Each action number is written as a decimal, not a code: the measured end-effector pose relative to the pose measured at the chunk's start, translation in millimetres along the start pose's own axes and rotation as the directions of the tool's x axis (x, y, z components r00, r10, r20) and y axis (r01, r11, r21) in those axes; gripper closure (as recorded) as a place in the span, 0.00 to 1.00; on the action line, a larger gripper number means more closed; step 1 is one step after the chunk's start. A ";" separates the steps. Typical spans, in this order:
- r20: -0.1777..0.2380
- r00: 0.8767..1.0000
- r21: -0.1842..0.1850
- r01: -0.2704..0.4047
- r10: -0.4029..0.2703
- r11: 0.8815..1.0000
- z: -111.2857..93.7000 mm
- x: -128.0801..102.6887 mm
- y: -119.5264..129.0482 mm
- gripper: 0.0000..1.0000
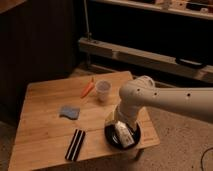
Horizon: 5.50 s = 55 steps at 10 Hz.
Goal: Place the white sponge in the ceramic cup
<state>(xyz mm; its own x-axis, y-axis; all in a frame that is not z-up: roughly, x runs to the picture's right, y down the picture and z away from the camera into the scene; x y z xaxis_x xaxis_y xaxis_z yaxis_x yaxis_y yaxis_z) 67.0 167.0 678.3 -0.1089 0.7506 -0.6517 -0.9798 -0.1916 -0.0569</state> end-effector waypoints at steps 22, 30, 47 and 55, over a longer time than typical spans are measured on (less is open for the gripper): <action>0.268 0.927 -0.133 0.306 -0.263 0.943 -12.3 -13.2 51.1 0.20; 0.402 0.862 -0.167 0.401 -0.309 0.901 -13.7 -38.6 92.1 0.20; 0.727 0.612 -0.310 0.697 -0.311 0.646 -46.2 -14.8 169.1 0.20; 0.705 0.445 -0.119 0.842 -0.553 0.526 -18.8 -16.6 222.1 0.20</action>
<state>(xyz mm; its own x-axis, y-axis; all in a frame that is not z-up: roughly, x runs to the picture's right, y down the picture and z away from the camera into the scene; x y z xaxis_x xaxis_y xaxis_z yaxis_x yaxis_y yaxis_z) -145.6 100.1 662.3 0.3754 0.8853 0.2744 -0.5871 0.4562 -0.6687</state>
